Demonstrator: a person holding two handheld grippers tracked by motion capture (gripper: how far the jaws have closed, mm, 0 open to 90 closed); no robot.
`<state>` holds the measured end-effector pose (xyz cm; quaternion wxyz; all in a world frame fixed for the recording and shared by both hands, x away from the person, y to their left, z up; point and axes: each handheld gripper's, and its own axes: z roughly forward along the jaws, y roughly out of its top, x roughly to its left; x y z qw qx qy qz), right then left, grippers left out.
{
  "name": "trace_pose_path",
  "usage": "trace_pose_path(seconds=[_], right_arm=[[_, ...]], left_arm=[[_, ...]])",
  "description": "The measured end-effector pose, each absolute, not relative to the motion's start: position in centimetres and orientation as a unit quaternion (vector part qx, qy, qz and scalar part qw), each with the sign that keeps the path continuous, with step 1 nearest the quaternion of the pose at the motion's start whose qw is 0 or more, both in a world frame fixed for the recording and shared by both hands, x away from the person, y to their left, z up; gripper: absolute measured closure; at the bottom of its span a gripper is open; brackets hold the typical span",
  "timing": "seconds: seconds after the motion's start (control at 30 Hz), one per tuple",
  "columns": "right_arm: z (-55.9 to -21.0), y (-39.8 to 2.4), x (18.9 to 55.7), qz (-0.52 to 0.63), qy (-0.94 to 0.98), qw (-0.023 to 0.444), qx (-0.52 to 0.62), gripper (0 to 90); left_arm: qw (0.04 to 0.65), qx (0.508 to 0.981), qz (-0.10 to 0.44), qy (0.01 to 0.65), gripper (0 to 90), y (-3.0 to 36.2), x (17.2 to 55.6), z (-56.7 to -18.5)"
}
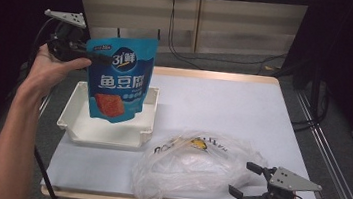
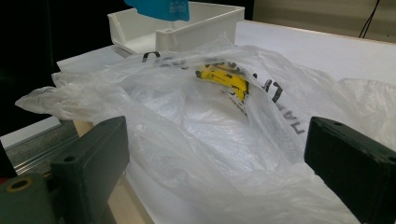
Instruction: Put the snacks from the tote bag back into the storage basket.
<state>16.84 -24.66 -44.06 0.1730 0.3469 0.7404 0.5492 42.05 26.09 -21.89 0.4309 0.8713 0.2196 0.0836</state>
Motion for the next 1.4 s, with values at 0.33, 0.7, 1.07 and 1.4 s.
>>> trace_pose_path(seconds=[0.33,0.7,1.07,1.4], right_arm=[[-44.0,-24.6,16.7,0.550,0.740,0.172,0.347,6.4],[-44.0,-24.9,16.7,0.552,0.737,0.171,0.350,6.4],[-44.0,-24.8,16.5,0.548,0.741,0.173,0.347,6.4],[-44.0,-24.8,16.6,0.547,0.743,0.173,0.344,6.4]], left_arm=[[0.437,0.866,0.079,0.229,90.0,26.4,43.7,-23.3],[0.442,0.864,0.074,0.231,90.0,25.4,45.4,-24.8],[0.457,0.855,0.081,0.232,90.0,24.4,46.6,-26.5],[0.458,0.852,0.073,0.243,90.0,23.9,47.9,-28.4]])
